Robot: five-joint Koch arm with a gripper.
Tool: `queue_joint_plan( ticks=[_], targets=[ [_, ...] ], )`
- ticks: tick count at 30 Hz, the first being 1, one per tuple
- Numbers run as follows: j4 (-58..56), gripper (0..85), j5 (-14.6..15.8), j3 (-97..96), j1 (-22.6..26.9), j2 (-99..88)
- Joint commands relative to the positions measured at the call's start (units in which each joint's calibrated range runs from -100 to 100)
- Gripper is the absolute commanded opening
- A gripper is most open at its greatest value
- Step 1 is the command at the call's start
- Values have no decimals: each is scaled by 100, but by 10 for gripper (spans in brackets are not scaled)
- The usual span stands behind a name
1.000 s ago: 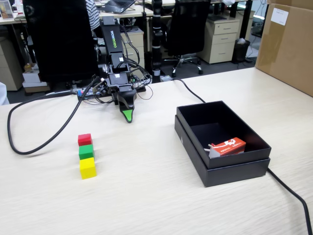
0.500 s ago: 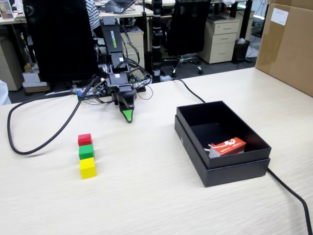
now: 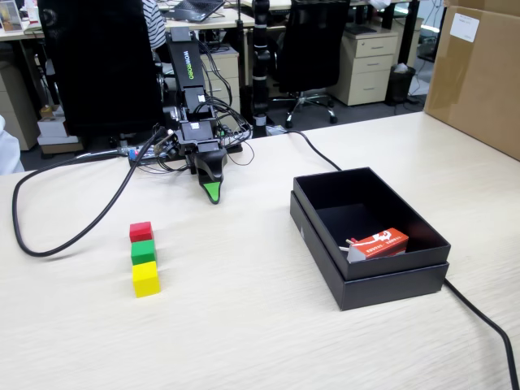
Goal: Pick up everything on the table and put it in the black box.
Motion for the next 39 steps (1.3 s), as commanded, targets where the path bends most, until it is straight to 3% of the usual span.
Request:
queue_joint_plan(
  ticks=[1,18,23,39],
  targets=[
    [-376,497,-15,5,-24,0],
    [-5153,472,-63,4194,-293,425],
    [-5810,472,-484,5427,-659,1297],
    [-5836,475,-1568,7684,-1827,5611]
  ],
)
